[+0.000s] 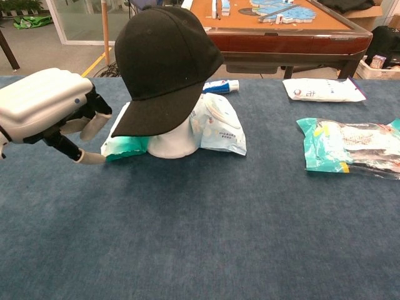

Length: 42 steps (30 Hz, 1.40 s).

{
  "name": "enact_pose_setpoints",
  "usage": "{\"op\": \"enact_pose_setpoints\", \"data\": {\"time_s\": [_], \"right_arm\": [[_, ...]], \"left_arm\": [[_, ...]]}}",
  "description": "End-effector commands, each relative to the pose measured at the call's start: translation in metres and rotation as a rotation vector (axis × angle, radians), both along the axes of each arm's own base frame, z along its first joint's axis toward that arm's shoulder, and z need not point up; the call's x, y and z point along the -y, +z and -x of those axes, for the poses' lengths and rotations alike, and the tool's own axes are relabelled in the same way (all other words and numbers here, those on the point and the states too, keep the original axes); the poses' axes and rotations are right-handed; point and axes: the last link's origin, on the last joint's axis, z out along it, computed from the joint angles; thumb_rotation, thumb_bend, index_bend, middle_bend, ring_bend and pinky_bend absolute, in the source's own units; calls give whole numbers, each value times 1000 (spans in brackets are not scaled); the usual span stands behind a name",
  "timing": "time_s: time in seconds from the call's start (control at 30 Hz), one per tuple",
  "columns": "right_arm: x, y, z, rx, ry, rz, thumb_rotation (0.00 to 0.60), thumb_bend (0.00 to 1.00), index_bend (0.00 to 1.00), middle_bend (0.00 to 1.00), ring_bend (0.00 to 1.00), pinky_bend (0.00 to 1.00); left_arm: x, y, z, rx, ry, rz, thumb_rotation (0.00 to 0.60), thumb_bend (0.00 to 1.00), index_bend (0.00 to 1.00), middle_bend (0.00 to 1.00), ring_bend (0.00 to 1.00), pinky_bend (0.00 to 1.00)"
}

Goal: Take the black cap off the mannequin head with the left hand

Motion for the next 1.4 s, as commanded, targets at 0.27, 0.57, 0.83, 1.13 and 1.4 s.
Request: {"op": "enact_pose_setpoints", "data": {"time_s": [0.27,0.57,0.83,1.13,1.4], "right_arm": [[0,1,1,4,0,3,600,0,165,240,152,416],[0,2,1,4,-1,2,600,0,165,240,152,416],[0,3,1,9,1,2,600,0,165,241,152,416],[-1,2,1,10,4,-2,600,0,165,240,152,416],[0,4,2,13,3,1,600,0,165,240,152,416]], "left_arm": [[-3,-7,-10,30,-1,-14,600,0,831,1000,805,795],[-8,-13,-20,45,9,-17,600,0,831,1000,809,798],[-7,-19,-31,56,1,-1,600,0,831,1000,810,801],[-8,-15,-45,65,-14,-20,600,0,831,1000,810,801],[-14,-15,-42,62,12,-48,600,0,832,1000,811,802]]}}
